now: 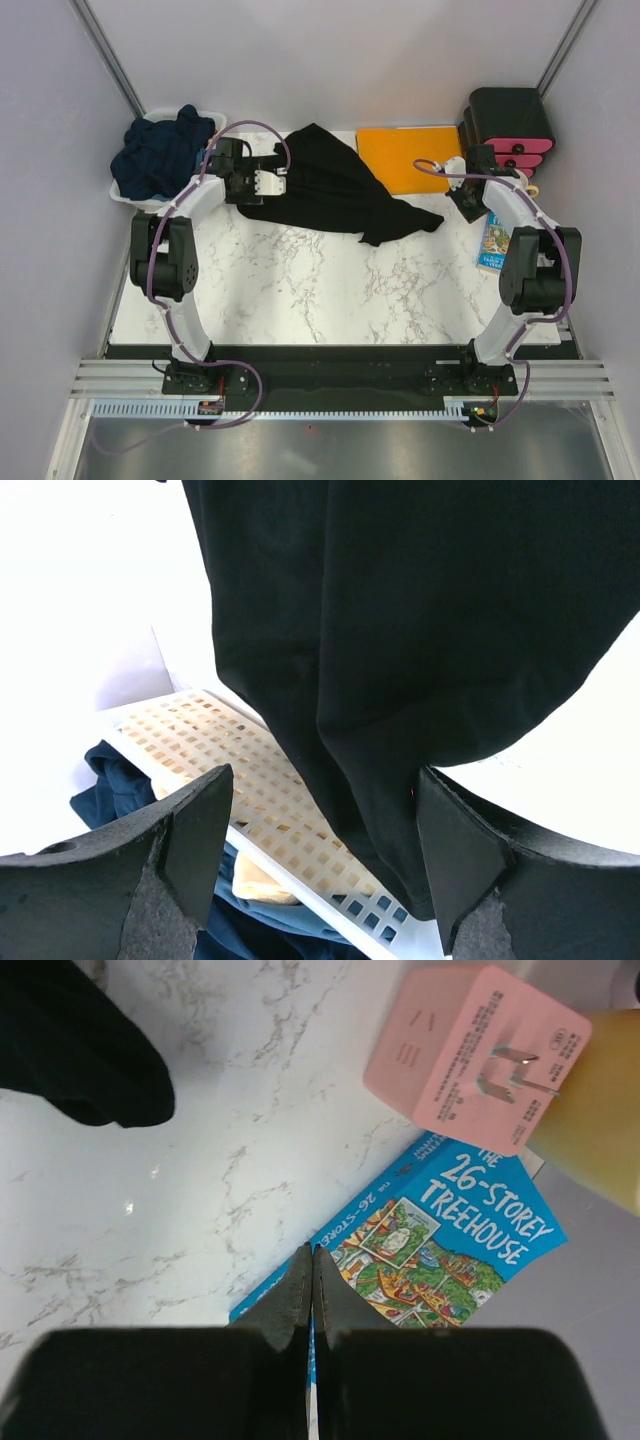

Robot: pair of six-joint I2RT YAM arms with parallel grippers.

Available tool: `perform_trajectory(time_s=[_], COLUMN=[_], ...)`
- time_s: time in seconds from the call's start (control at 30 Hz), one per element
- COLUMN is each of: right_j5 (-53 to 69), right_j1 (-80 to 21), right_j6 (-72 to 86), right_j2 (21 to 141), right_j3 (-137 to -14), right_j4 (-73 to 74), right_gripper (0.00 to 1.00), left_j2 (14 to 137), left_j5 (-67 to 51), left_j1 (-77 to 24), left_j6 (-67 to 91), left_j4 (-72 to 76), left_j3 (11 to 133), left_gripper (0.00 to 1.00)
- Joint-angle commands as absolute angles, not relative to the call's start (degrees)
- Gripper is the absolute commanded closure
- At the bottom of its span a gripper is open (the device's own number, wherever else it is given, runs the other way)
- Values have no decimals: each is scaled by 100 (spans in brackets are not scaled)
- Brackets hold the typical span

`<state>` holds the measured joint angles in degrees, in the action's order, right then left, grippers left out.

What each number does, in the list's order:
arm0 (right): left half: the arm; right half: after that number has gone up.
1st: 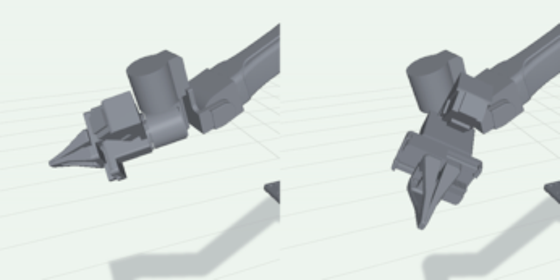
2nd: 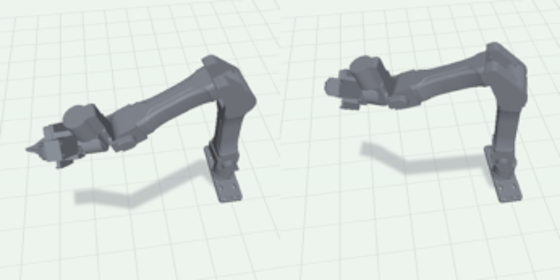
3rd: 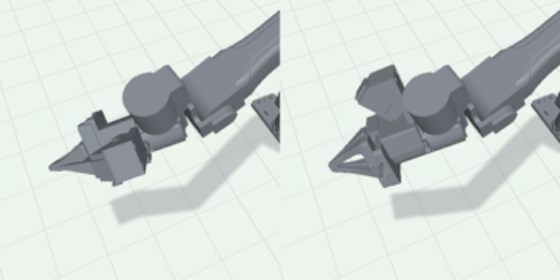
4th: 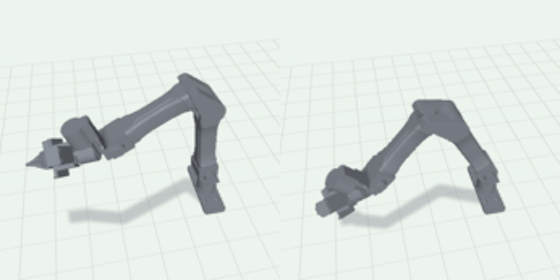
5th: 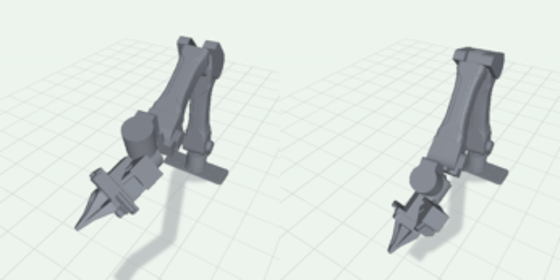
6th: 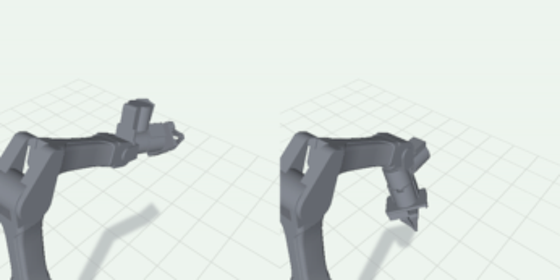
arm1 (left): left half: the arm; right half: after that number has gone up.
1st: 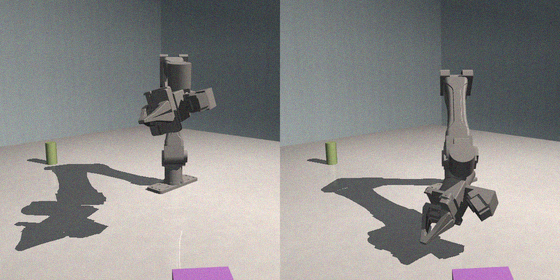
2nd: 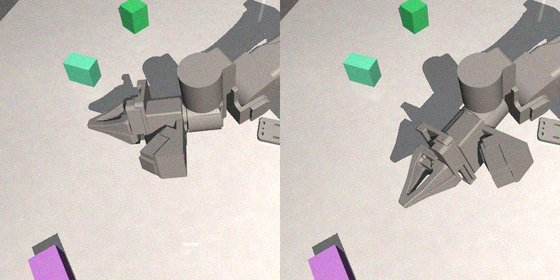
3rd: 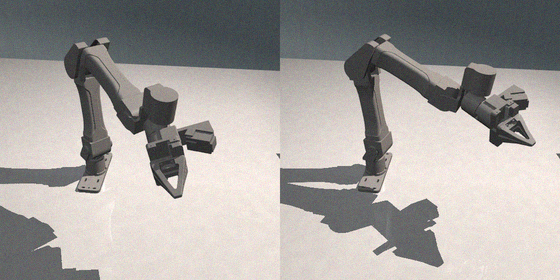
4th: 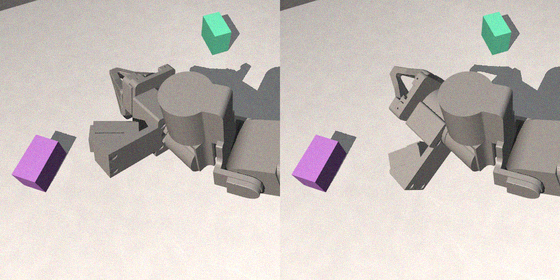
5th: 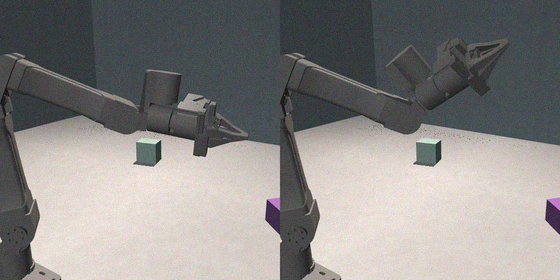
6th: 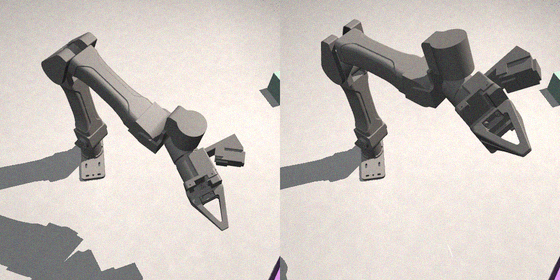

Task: Fold and stack the t-shirts
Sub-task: Flatten the tshirt out

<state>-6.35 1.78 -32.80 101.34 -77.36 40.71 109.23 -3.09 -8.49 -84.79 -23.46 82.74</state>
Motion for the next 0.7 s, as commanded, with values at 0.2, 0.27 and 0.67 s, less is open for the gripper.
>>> perform_trajectory(time_s=[0.2, 0.27, 0.67], right_j5=[-1257, -1274, -1573], right_j1=[422, 422, 457], right_j6=[-3058, -3102, -3032], right_j2=[11082, 11275, 11909], right_j3=[-8463, -8560, -9228], right_j4=[3366, 3305, 3112], right_gripper=[100, 100, 100], left_j2=[10591, 10565, 10459], left_j5=[-343, -334, -325], left_j1=[-879, -879, -879], left_j6=[-8297, -8288, -8262], left_j4=[-2206, -2206, -2206], left_j3=[8253, 8253, 8060], left_gripper=[21, 21, 21])
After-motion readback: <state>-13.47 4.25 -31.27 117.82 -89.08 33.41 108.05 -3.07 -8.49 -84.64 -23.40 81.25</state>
